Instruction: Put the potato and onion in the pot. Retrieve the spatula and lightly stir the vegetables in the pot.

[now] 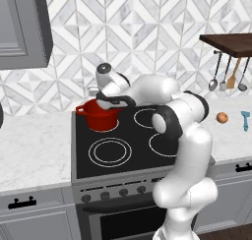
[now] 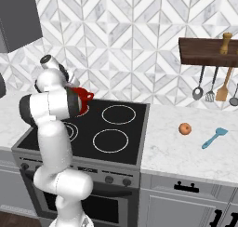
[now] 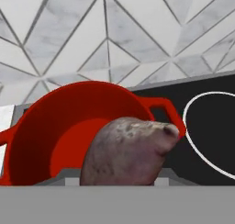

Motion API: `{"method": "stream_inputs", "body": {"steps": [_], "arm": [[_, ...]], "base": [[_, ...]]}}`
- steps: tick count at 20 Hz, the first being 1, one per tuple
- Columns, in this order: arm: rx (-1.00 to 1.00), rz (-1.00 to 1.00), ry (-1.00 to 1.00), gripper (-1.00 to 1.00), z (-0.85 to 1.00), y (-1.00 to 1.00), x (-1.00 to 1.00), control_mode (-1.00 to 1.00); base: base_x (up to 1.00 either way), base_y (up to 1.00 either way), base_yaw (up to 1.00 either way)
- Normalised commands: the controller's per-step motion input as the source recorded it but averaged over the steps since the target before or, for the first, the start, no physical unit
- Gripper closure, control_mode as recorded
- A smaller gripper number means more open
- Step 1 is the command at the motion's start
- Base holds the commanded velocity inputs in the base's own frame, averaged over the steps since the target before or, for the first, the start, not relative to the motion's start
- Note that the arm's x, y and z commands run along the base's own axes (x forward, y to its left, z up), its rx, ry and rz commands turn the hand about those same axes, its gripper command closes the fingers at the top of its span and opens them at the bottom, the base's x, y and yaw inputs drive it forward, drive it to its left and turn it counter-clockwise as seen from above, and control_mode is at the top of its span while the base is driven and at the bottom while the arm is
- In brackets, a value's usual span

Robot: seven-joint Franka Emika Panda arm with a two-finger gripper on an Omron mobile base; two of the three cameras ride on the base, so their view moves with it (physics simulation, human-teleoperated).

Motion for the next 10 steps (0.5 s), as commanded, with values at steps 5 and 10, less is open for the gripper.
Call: {"method": "stream_inputs", "body": {"steps": [5, 10], "arm": [[0.03, 0.00, 0.00, 1.00, -0.48, 0.14, 0.42, -1.00], [0.04, 0.00, 0.01, 1.00, -0.44, 0.09, 0.47, -1.00]], "base": [[0.00, 0.00, 0.00], [0.00, 0.00, 0.00]]}}
